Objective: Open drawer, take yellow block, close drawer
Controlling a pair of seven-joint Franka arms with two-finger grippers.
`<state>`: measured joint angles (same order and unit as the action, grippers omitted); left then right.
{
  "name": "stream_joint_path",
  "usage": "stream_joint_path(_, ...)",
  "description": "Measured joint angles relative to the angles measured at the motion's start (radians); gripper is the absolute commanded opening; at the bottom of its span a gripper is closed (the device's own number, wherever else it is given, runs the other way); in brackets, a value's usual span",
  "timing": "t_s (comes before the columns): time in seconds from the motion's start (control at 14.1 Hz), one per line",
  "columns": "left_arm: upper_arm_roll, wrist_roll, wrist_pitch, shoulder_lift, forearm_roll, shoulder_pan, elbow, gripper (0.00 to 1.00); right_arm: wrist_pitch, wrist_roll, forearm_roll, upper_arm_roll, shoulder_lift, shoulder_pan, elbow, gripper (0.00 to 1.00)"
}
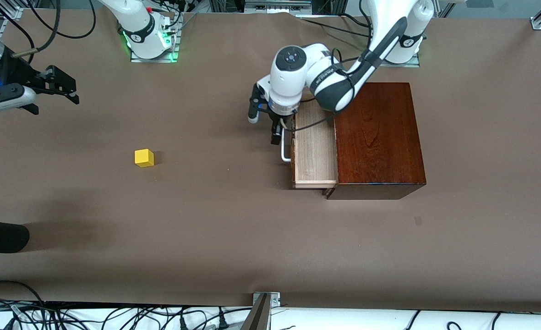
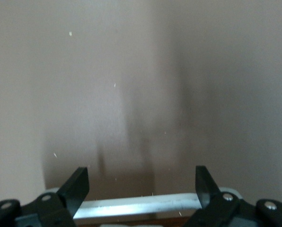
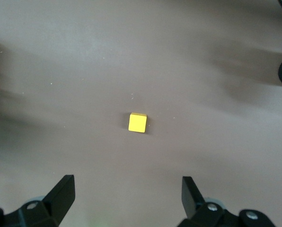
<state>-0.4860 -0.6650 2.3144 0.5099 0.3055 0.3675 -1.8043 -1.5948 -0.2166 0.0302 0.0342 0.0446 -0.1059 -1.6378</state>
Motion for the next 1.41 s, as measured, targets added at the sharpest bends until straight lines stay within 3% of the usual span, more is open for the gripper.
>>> stream_joint_path(0.35, 0.001, 0.023, -0.163, -0.004, -0.005, 0.004, 0.046, 1.0, 0.011, -0.001, 0.0, 0.0, -0.021, 0.0, 0.06, 1.0)
stream_joint_path(0.64, 0.051, -0.007, -0.329, -0.031, -0.002, -0.017, 0.043, 1.0, 0.029, -0.002, -0.001, 0.0, -0.037, 0.0, 0.07, 1.0)
stream_joint_path(1.2, 0.068, -0.011, -0.375, -0.081, -0.002, -0.046, 0.031, 1.0, 0.036, -0.002, -0.001, 0.001, -0.053, 0.001, 0.075, 1.0)
stream_joint_path(1.41, 0.076, 0.006, -0.375, -0.167, -0.062, -0.069, 0.063, 1.0, 0.036, -0.002, -0.001, -0.001, -0.053, 0.0, 0.078, 1.0)
